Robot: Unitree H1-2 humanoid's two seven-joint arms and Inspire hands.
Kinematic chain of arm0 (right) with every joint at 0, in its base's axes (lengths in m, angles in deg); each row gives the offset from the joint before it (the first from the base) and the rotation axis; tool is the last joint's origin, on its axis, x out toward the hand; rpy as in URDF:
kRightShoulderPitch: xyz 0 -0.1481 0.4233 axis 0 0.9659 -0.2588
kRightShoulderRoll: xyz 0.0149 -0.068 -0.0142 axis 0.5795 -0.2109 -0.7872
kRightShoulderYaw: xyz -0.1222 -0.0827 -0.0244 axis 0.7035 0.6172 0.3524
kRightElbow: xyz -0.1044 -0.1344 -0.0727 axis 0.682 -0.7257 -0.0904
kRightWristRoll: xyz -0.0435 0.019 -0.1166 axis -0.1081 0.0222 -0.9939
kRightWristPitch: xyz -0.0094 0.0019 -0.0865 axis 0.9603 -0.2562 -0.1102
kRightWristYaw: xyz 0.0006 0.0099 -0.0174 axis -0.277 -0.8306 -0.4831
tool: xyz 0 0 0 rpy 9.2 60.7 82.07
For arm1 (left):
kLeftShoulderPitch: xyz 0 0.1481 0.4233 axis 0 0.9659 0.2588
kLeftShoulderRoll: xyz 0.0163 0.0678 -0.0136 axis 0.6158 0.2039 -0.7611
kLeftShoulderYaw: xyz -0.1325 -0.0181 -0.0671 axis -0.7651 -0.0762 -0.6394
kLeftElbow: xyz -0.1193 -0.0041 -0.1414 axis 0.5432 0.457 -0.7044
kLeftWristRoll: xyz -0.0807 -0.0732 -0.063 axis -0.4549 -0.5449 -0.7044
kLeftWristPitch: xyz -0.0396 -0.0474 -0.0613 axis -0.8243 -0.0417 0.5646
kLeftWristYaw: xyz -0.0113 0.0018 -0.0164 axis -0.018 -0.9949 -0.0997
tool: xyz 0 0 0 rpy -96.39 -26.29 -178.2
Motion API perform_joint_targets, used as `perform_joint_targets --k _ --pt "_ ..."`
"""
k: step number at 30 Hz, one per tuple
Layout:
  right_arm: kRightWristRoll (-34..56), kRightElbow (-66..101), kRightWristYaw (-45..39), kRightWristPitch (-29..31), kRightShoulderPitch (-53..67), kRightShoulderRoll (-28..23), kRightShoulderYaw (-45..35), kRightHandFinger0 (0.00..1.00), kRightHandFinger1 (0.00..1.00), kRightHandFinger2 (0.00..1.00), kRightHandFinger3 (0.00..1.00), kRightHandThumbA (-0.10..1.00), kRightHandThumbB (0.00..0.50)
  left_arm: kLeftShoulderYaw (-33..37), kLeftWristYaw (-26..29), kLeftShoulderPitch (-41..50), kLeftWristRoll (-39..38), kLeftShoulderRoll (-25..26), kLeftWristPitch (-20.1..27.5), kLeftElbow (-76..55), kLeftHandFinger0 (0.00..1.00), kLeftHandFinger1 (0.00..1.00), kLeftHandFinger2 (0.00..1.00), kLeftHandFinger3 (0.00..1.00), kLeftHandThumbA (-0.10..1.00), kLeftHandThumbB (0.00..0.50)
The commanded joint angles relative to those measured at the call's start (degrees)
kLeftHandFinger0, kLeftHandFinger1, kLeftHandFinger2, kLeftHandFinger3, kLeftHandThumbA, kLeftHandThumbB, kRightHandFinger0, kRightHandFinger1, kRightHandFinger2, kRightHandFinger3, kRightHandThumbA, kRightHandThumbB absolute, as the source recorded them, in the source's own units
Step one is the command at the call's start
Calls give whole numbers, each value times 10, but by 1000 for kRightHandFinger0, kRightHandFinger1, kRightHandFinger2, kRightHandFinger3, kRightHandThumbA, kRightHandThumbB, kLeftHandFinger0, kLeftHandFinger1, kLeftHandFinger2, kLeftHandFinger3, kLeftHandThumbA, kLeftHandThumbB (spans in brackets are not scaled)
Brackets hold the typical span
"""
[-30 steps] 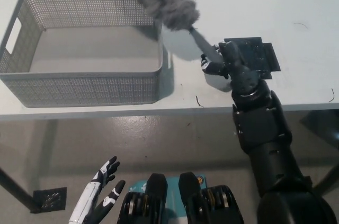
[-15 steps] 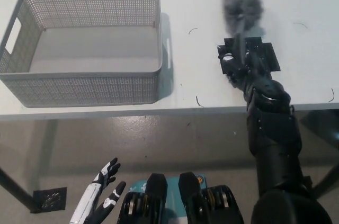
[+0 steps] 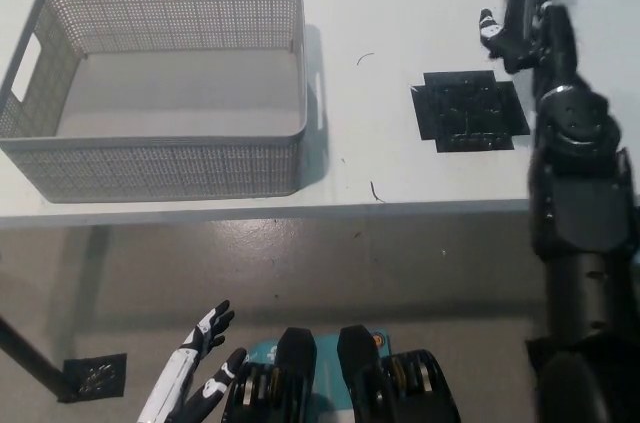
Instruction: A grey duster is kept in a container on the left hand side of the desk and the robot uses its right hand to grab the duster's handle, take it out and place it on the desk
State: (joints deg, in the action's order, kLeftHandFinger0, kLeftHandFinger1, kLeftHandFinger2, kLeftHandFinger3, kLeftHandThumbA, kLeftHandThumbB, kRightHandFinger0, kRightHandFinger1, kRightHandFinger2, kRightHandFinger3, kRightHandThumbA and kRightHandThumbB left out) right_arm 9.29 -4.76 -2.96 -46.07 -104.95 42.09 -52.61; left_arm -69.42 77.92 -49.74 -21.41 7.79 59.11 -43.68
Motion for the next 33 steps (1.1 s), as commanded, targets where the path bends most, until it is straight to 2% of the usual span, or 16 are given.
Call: perform_joint_targets --k 1,2,3,5,6,15,19,20,22,24,25,26,28,30,32,33 --pt "-130 138 -172 -34 7 -141 190 1000 1000 1000 1000 747 385 -3 -5 -1 7 19 -3 -39 1000 1000 1000 1000 781 91" --pt "-154 160 -221 -48 6 -175 231 1000 1000 1000 1000 901 463 -3 -3 -2 10 19 2 -35 1000 1000 1000 1000 780 90" --pt "-170 175 -252 -61 4 -197 259 1000 1000 1000 1000 941 478 -3 -2 -3 11 19 3 -34 1000 1000 1000 1000 780 90" --pt "-169 197 -292 -75 2 -224 288 1000 1000 1000 1000 946 500 -4 -2 -1 10 18 -4 -38 1000 1000 1000 1000 775 98" --pt "-163 210 -308 -86 2 -236 299 1000 1000 1000 1000 898 500 -4 -2 -1 11 17 -7 -40 1000 1000 1000 1000 771 95" --pt "-127 266 -367 -103 26 -277 321 1000 1000 1000 1000 965 470 -12 3 7 14 24 -13 -55 1000 1000 1000 1000 766 98" --pt "-121 289 -375 -103 56 -293 313 1000 1000 1000 1000 1000 491 -13 6 8 13 23 -3 -46 1000 1000 1000 1000 756 102" --pt "-117 297 -371 -103 64 -294 305 1000 1000 1000 1000 1000 485 -13 6 8 14 23 -4 -47 1000 1000 1000 1000 757 100" --pt "-76 336 -335 -103 84 -307 286 1000 1000 1000 1000 1000 427 -13 5 10 13 22 -11 -50 1000 1000 1000 1000 765 103" --pt "-46 393 -294 -93 110 -310 243 1000 1000 1000 1000 1000 393 -13 5 10 12 21 -11 -51 1000 1000 1000 1000 765 101" --pt "-14 448 -257 -68 138 -300 195 1000 1000 1000 1000 1000 374 -14 5 10 9 20 -13 -51 1000 1000 1000 1000 775 115" --pt "6 485 -232 -54 157 -291 164 1000 1000 1000 1000 1000 373 -15 4 10 7 20 -13 -50 1000 1000 1000 1000 802 116" --pt "53 599 -198 -64 200 -258 88 1000 1000 1000 1000 1000 455 -14 3 2 3 18 -4 -42 1000 1000 1000 1000 821 93" --pt "98 672 -184 -55 224 -239 50 1000 1000 1000 1000 1000 426 -15 5 -3 3 18 8 -35 1000 1000 1000 1000 866 87" --pt "171 792 -112 16 291 -195 12 1000 1000 1000 1000 1000 372 -15 8 -5 4 18 20 -26 1000 1000 1000 1000 989 132" --pt "185 832 -87 35 317 -176 6 1000 1000 1000 1000 1000 372 -15 10 -6 5 17 24 -21 1000 1000 1000 1000 1000 130"
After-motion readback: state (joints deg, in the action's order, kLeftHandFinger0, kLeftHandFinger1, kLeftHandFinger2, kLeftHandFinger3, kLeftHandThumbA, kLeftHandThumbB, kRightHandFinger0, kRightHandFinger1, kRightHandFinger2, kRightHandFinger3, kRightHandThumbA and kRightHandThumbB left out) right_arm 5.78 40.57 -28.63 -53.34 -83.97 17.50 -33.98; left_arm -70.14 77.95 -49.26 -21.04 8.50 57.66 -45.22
